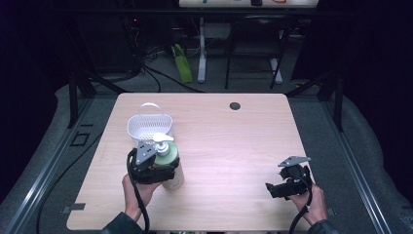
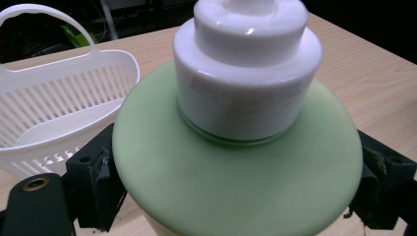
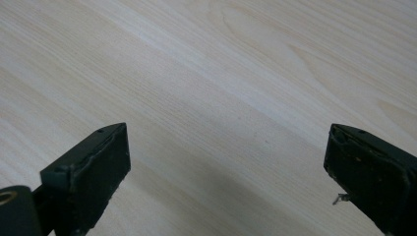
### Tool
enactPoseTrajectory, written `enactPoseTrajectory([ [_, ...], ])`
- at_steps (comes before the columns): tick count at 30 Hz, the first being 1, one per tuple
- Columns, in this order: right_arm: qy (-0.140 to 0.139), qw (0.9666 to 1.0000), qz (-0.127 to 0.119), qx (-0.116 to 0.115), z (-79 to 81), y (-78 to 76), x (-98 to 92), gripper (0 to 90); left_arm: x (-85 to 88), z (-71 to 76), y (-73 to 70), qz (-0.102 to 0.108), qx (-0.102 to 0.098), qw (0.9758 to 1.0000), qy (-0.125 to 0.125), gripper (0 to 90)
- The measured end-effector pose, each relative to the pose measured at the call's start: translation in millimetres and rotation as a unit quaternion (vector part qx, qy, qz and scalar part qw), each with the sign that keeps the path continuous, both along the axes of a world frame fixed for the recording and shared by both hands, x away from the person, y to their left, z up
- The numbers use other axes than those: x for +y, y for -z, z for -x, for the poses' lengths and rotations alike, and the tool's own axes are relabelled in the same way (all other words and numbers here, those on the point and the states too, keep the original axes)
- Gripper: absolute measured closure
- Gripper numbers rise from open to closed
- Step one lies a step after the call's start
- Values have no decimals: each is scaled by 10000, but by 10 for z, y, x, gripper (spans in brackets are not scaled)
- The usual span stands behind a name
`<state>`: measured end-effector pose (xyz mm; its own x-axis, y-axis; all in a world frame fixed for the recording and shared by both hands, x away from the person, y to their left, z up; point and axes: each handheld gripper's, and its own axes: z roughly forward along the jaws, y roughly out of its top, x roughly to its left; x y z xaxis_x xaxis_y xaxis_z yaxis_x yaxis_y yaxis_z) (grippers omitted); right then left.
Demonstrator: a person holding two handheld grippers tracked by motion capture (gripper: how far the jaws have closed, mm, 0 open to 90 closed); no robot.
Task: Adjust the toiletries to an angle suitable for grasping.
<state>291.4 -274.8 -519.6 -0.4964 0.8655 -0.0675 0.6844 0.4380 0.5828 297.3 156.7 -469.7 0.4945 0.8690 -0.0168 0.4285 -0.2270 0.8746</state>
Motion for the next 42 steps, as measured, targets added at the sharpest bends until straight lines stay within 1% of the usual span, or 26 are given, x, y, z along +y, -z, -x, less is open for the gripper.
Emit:
enactPoseTrajectory([
  [7, -13, 10000, 10, 16, -12, 9, 13, 31, 125, 14, -2, -7, 15, 9999, -131, 125],
  [10, -28, 10000, 2, 15, -17, 8, 20, 31, 194, 19, -2, -3, 24, 9997, -227, 125],
  [14, -37, 10000, 8, 15, -22, 10, 26, 31, 241, 22, -3, -19, 28, 9996, -273, 125],
  [23, -57, 10000, -5, 25, -35, 14, 39, 32, 389, 20, -5, -7, 48, 9989, -458, 125],
  [34, -53, 10000, 5, 34, -47, 26, 33, 33, 548, 5, -15, -46, 95, 9983, -581, 124],
  [42, -56, 10000, 2, 38, -48, 26, 37, 34, 641, -12, -12, -32, 84, 9973, -726, 124],
])
